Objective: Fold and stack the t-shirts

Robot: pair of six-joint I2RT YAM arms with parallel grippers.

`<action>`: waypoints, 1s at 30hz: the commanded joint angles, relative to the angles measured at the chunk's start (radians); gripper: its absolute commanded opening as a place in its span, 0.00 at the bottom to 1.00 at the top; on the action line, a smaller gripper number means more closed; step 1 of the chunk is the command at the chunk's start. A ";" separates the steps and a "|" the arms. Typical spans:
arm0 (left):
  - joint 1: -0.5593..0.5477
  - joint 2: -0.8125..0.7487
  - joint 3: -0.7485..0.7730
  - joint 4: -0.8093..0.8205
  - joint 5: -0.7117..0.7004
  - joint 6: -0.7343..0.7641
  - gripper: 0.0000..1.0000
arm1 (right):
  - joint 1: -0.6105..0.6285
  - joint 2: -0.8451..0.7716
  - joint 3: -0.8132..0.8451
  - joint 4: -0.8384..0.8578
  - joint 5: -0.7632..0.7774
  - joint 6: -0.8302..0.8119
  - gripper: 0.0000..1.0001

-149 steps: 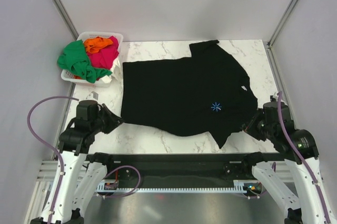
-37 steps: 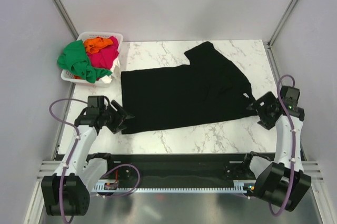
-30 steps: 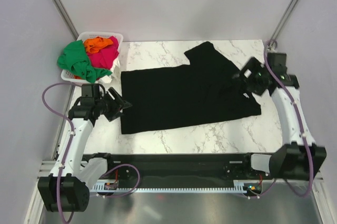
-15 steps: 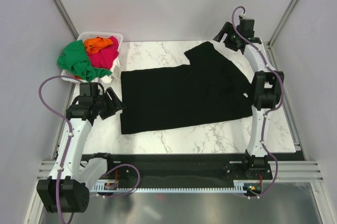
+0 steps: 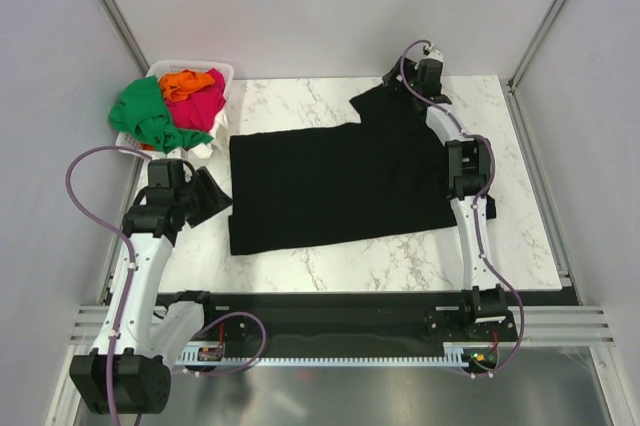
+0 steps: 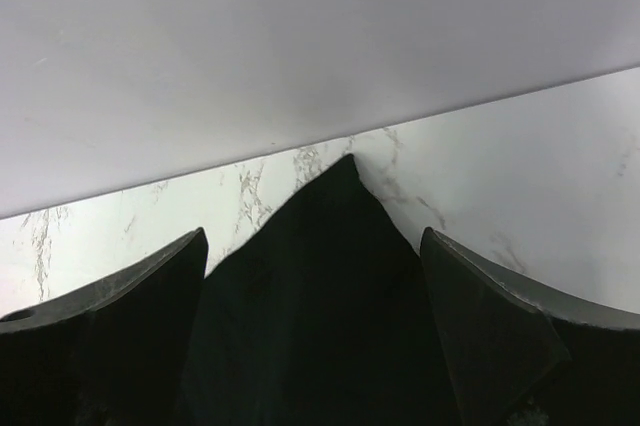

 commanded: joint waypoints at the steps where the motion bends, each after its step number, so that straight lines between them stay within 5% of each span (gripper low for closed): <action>1: 0.003 -0.025 -0.003 0.028 -0.029 0.025 0.61 | 0.016 0.037 0.060 0.096 0.046 -0.015 0.95; 5: 0.004 -0.032 -0.005 0.028 -0.034 0.024 0.61 | 0.022 0.060 0.069 0.097 0.070 -0.031 0.95; 8: 0.003 -0.030 -0.005 0.028 -0.034 0.024 0.61 | 0.024 0.077 0.106 0.048 0.063 -0.035 0.86; 13: 0.006 -0.032 -0.005 0.028 -0.032 0.024 0.61 | 0.028 0.029 0.039 0.005 0.063 -0.057 0.50; 18: 0.006 -0.035 -0.005 0.029 -0.036 0.021 0.61 | 0.024 -0.004 0.025 -0.012 0.047 -0.074 0.00; 23: 0.009 -0.009 -0.009 0.035 -0.046 0.022 0.61 | 0.001 -0.183 -0.124 -0.009 0.089 -0.078 0.00; 30: -0.005 0.225 0.067 0.135 0.000 0.036 0.60 | -0.064 -0.627 -0.682 0.051 0.202 0.020 0.00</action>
